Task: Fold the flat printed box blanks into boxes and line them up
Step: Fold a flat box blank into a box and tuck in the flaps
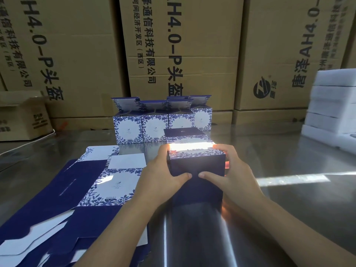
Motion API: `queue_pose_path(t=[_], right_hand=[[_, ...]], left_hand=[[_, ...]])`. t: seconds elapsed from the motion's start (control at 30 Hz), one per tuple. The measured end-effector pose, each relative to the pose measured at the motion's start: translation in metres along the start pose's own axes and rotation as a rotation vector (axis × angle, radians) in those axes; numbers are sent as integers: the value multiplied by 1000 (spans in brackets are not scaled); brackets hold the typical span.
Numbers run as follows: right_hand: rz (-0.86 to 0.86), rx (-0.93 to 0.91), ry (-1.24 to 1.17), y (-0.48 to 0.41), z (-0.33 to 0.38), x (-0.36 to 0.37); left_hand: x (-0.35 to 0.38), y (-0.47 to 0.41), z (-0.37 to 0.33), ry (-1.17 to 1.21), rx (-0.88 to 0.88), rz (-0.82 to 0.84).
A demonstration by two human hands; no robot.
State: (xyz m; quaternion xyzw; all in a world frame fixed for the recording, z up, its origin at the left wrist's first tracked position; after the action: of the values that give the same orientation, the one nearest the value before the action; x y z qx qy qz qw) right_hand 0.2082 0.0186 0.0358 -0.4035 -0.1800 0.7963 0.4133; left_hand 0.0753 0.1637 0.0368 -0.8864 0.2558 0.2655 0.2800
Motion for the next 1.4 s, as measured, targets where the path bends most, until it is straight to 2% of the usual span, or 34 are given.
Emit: queue_pose_path(t=[0.87, 1.07, 1.3, 1.4], right_hand=[[-127, 68, 132, -2, 2, -4], [-172, 82, 172, -3, 2, -5], [-178, 83, 186, -3, 3, -6], [-122, 89, 135, -4, 1, -4]], left_hand=[[0, -2, -4, -75, 61, -169], [-2, 2, -9, -110, 65, -269], [-1, 2, -9, -121, 44, -261], [0, 1, -7, -88, 46, -186]])
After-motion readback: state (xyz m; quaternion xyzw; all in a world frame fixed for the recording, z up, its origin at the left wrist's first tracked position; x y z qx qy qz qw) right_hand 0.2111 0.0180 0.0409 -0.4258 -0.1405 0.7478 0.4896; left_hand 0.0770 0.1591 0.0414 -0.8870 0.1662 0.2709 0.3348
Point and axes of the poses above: each hand's wrist, its own y-axis away from the middle knuckle, its own x-axis out of the palm, z = x × y, the point moved 10 cm from there along -y, towards the middle knuckle, and after that the axes turned 7 degrees about -x, right-handed, at the moved point
